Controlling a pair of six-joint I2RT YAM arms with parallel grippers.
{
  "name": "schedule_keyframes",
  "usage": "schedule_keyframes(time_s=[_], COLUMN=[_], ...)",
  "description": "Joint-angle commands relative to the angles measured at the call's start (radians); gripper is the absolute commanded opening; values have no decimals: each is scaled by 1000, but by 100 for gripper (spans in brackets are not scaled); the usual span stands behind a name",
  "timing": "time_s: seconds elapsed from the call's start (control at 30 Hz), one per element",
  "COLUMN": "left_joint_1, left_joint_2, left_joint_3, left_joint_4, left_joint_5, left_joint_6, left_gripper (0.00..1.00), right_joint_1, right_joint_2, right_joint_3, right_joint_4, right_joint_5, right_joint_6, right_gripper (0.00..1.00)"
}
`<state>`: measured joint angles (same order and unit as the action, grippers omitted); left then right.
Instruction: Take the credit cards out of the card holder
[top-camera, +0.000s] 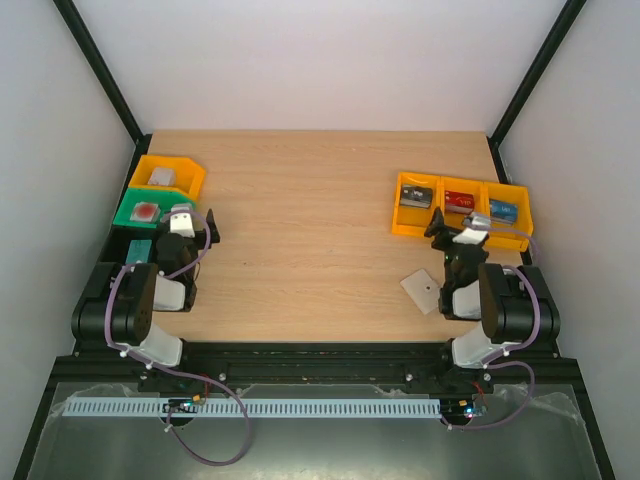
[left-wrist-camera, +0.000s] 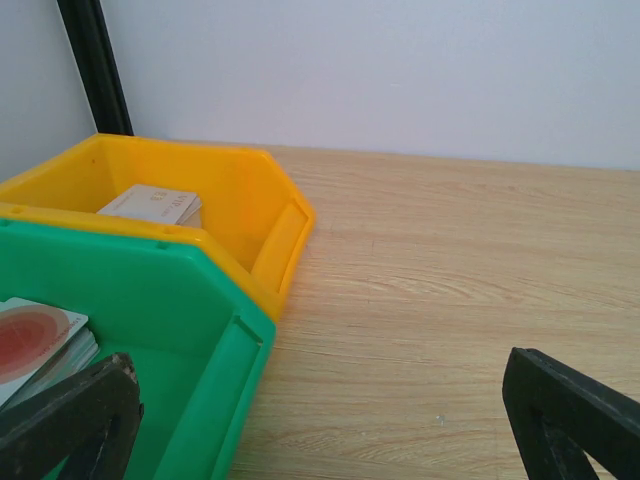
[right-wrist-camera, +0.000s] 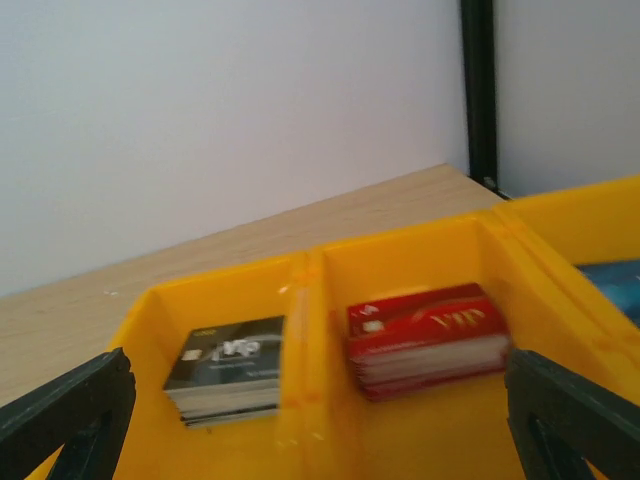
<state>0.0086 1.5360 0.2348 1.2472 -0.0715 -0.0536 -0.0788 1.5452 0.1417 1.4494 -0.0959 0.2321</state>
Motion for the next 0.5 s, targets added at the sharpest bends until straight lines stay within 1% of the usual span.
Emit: schedule_keyframes(time_s=[0.0, 0.43, 0.47], left_joint_1=[-6, -6, -6], left_joint_2=[1, 2, 2], left_joint_3=[16, 17, 17], left_joint_4=[19, 18, 18], left_joint_5=[-5, -6, -6], left_joint_6=[1, 3, 3], left_gripper=[99, 99, 100], right_joint_1=[60, 60, 59], right_joint_2=[-14, -13, -21], right_joint_3=[75, 73, 93], right_joint_4=[-154, -147, -177], right_joint_5=[94, 91, 88], right_joint_6=[-77, -78, -79], right_gripper=[99, 99, 99])
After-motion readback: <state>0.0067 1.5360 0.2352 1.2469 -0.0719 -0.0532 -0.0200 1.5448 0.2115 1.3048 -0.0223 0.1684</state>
